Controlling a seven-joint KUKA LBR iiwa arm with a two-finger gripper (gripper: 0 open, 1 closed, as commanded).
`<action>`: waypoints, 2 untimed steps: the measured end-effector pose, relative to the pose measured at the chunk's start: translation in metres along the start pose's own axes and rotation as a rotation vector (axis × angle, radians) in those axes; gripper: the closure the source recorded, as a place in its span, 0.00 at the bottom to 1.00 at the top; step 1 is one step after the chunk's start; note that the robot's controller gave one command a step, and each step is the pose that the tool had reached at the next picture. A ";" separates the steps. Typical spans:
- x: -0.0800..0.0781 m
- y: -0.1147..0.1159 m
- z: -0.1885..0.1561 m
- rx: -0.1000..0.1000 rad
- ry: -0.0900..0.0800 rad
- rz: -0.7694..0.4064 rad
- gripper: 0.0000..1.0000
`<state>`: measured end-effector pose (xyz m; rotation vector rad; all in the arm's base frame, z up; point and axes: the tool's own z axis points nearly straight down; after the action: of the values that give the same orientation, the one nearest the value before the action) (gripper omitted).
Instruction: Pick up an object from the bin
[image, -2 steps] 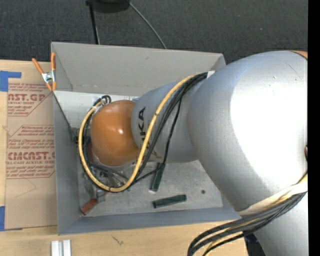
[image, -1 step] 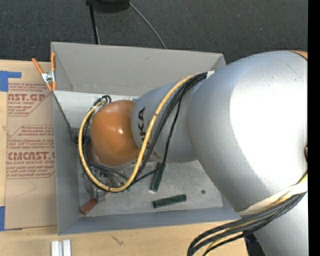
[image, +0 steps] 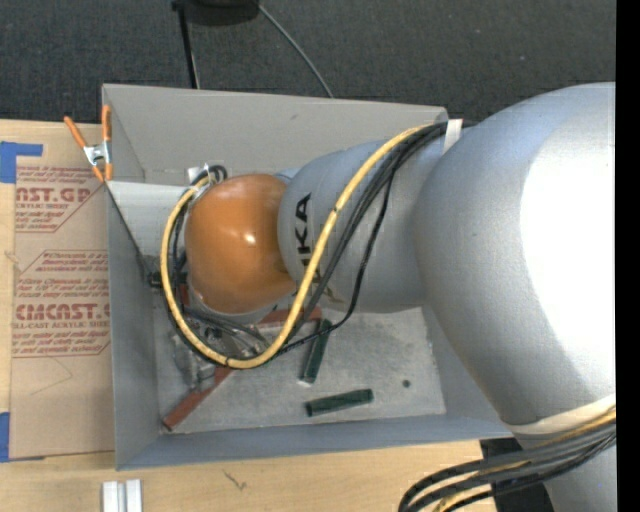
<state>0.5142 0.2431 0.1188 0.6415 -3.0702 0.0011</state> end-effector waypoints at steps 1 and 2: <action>0.029 -0.035 -0.062 -0.001 -0.007 0.018 0.00; 0.029 -0.035 -0.062 -0.001 -0.007 0.018 0.00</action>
Offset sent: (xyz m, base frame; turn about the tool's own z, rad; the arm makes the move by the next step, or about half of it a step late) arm 0.0000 0.0000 0.0000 0.0000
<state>0.5022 0.1998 0.1806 0.6157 -3.0821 -0.0027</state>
